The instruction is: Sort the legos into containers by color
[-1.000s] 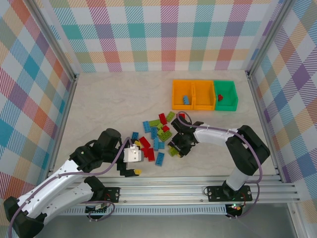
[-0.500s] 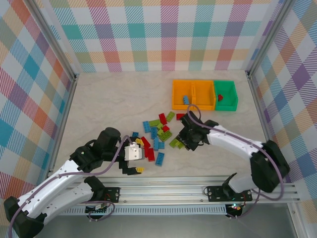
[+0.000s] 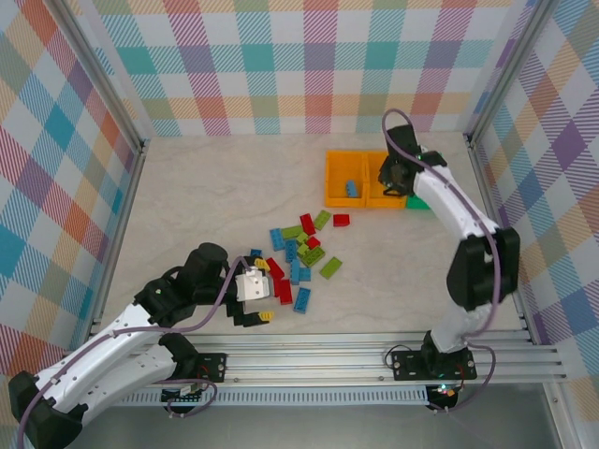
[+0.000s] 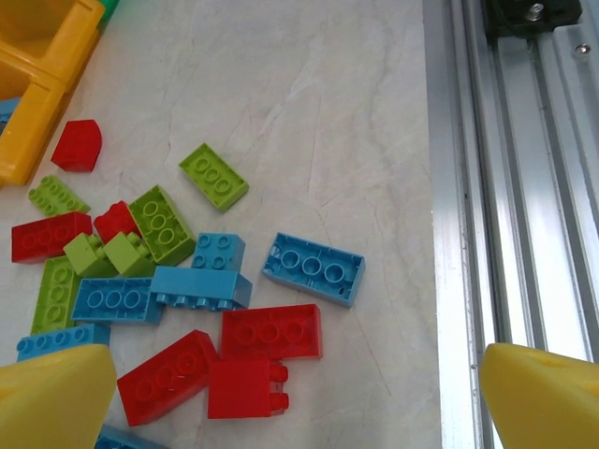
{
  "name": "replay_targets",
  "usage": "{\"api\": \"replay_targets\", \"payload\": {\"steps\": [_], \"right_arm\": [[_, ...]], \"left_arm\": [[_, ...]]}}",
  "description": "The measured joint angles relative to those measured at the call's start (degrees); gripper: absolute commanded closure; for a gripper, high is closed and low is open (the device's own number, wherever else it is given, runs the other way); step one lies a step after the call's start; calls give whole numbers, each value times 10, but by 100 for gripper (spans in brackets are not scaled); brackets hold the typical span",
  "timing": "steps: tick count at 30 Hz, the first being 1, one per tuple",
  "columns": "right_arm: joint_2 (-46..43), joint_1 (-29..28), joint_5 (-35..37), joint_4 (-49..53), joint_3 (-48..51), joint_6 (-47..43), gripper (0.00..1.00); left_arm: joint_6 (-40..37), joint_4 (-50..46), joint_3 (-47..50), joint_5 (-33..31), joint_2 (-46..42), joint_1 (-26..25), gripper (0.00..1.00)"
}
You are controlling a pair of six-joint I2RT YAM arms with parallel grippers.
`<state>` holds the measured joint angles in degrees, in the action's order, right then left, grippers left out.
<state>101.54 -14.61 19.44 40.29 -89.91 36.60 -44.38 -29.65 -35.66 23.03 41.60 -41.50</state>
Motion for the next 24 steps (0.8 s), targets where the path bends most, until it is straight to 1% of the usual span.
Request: {"api": "replay_targets", "payload": {"steps": [2, 5, 7, 10, 13, 16, 18, 21, 24], "right_arm": [[63, 16, 2, 2, -54, -25, 73], [147, 31, 2, 14, -127, -48, 70], [192, 37, 0, 25, -170, -59, 66], [234, 40, -9, 42, -213, -72, 59], [253, 40, -15, 66, -247, -80, 53], [254, 40, -19, 87, -269, -87, 48], [252, 40, -20, 90, -274, -89, 42], [240, 40, -21, 96, -261, -95, 41], [201, 40, -35, 101, -219, -94, 42]], "left_arm": [[0, 1, 3, -6, -6, 1, 0], [0, 3, 13, -13, -17, 4, 0], [0, 8, 20, -16, -24, 4, 0], [2, 16, 26, -17, -28, 4, 0], [5, 24, 28, -17, -26, 5, 0], [14, 31, 28, -21, -18, 5, 0], [18, 35, 28, -22, -12, 8, 0], [26, 43, 28, -23, -9, 10, 0], [30, 46, 28, -23, -9, 12, 0]]}}
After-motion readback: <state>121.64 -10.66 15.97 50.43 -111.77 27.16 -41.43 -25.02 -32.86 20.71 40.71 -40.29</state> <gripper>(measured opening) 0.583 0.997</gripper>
